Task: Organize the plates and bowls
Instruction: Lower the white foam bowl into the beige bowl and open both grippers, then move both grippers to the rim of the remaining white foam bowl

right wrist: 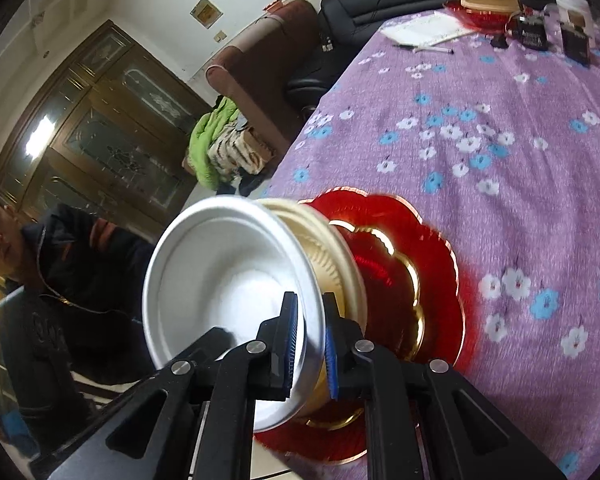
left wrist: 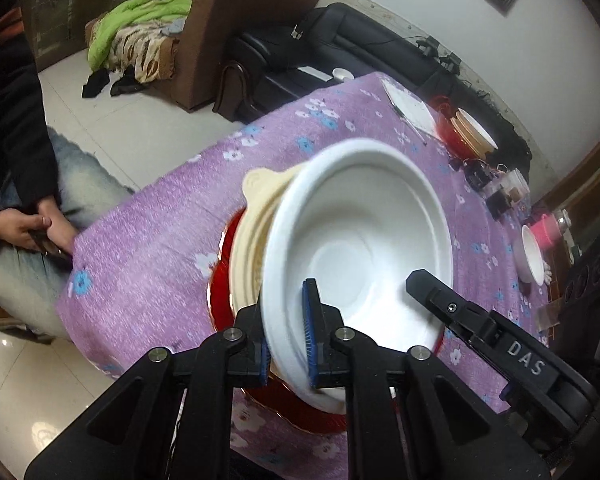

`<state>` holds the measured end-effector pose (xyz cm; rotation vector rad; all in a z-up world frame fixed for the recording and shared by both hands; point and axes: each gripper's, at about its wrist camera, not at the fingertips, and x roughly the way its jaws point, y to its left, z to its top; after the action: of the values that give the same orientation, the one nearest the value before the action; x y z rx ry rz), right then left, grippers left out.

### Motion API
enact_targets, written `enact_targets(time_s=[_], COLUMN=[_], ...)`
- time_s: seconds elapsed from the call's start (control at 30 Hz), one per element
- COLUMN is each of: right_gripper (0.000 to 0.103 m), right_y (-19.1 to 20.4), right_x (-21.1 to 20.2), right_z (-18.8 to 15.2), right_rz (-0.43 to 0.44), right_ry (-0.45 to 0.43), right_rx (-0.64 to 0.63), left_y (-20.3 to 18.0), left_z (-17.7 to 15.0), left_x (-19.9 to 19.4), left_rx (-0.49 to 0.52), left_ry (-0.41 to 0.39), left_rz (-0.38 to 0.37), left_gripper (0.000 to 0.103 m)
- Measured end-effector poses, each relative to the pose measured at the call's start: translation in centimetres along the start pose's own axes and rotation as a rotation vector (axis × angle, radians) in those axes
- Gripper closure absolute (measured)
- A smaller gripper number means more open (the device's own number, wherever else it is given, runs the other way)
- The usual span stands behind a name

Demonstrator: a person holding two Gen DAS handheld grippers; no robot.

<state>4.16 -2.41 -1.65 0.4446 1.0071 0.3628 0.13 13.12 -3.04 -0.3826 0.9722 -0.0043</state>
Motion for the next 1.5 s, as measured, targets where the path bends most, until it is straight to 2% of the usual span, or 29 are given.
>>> enact_targets(time_s=[0.07, 0.3, 0.47, 0.57, 0.77, 0.83, 0.9, 0.97, 1.0, 1.03, 1.07, 1.17, 1.27, 1.33, 1.4, 1.43, 1.5], right_gripper=[0.092, 0.093, 0.092, 0.092, 0.091, 0.088, 0.088, 0.087, 0.087, 0.086, 0.086, 0.083, 0.075, 0.067, 0.059, 0.055, 0.054], right_y=[0.2, 0.6, 1.0, 1.1, 0.7, 0.9, 0.8, 0.4, 0.2, 0.0, -0.3, -1.1, -2.0, -2.8, -3.4, -3.6, -4.1], right_x=[0.1, -0.2, 0.0, 0.0, -0.5, -0.7, -1.3, -2.5, -3.2, -4.2, -5.2, -9.2, -13.9, -17.2, -20.0, -21.0, -22.2], right_z=[0.1, -0.1, -0.3, -0.3, 0.1, 0.1, 0.4, 1.2, 1.7, 2.5, 3.5, 6.9, 10.8, 13.2, 15.3, 16.2, 18.1], right_rz=[-0.019, -0.039, -0.058, -0.078, -0.085, -0.090, -0.087, -0.078, -0.079, -0.081, -0.082, -0.092, -0.118, -0.121, -0.144, -0.159, -0.168], right_ry=[-0.011, -0.028, -0.027, -0.038, -0.061, -0.064, -0.072, -0.095, -0.110, -0.133, -0.161, -0.285, -0.459, -0.572, -0.676, -0.714, -0.744], right_rx=[-0.012, -0.030, -0.053, -0.065, -0.063, -0.072, -0.073, -0.058, -0.049, -0.038, -0.027, 0.022, 0.087, 0.140, 0.188, 0.204, 0.211], left_y=[-0.2, -0.8, -2.2, -2.9, -3.1, -3.2, -3.3, -3.3, -3.4, -3.4, -3.4, -3.1, -2.7, -2.8, -3.1, -3.1, -3.6], left_z=[0.2, 0.4, 0.1, -0.2, 0.0, -0.1, -0.1, 0.0, 0.0, -0.1, -0.2, -0.2, -0.1, 0.0, 0.0, 0.1, -0.2], left_x=[0.3, -0.1, -1.5, -1.8, -2.9, -3.1, -3.2, -3.4, -3.4, -3.5, -3.8, -5.2, -7.0, -8.1, -8.9, -9.0, -9.5], left_rx=[0.035, 0.105, 0.201, 0.262, 0.294, 0.302, 0.306, 0.299, 0.299, 0.299, 0.298, 0.282, 0.254, 0.238, 0.235, 0.237, 0.250], left_ry=[0.002, 0.008, -0.055, -0.089, -0.150, -0.162, -0.166, -0.172, -0.173, -0.180, -0.201, -0.250, -0.319, -0.365, -0.396, -0.401, -0.413], left_rz=[0.007, 0.023, 0.123, 0.215, 0.276, 0.293, 0.279, 0.256, 0.255, 0.258, 0.264, 0.246, 0.238, 0.240, 0.246, 0.247, 0.245], left_gripper=[0.088, 0.087, 0.086, 0.085, 0.085, 0.085, 0.085, 0.081, 0.070, 0.059, 0.057, 0.056, 0.054, 0.043, 0.040, 0.040, 0.040])
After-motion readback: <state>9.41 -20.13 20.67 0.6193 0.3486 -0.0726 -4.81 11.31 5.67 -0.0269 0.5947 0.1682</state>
